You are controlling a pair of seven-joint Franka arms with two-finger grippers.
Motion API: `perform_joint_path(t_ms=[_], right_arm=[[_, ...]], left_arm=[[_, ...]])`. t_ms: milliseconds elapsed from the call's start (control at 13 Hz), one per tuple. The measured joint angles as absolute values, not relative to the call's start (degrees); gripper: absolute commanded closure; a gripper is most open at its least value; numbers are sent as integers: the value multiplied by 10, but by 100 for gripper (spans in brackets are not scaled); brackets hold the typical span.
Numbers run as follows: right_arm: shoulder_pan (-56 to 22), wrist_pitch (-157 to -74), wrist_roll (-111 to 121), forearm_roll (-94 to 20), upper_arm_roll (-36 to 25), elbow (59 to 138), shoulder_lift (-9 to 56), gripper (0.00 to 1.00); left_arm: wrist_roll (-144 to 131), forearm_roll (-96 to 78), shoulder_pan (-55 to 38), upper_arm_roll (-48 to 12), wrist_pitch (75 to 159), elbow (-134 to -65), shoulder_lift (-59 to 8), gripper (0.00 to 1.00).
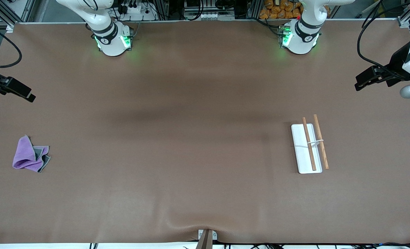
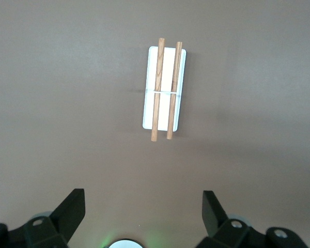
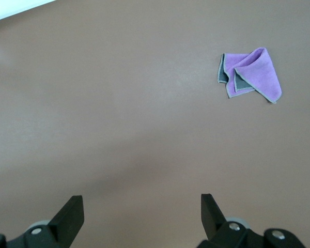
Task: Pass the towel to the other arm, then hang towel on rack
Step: 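Move the right gripper down toward the purple towel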
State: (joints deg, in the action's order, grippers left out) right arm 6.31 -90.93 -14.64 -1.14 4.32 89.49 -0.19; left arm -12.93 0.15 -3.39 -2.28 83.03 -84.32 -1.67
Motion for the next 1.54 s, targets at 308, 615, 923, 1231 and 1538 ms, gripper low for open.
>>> perform_joint_path(t_ms=[308, 615, 923, 1231, 1538], right_arm=[[63, -910, -146, -11, 43, 895, 19, 0], [64, -946, -146, -10, 41, 895, 63, 0], [65, -964, -147, -10, 40, 895, 105, 0], [106, -976, -58, -7, 37, 895, 158, 0], [188, -1047, 105, -8, 33, 897, 209, 0]], left_arm=[[-129, 2, -28, -22, 830, -844, -18, 0], [-121, 2, -28, -21, 830, -845, -20, 0], [-110, 2, -28, -21, 831, -845, -20, 0], [-109, 2, -28, -21, 831, -845, -20, 0], [-109, 2, -27, -21, 831, -845, -20, 0]])
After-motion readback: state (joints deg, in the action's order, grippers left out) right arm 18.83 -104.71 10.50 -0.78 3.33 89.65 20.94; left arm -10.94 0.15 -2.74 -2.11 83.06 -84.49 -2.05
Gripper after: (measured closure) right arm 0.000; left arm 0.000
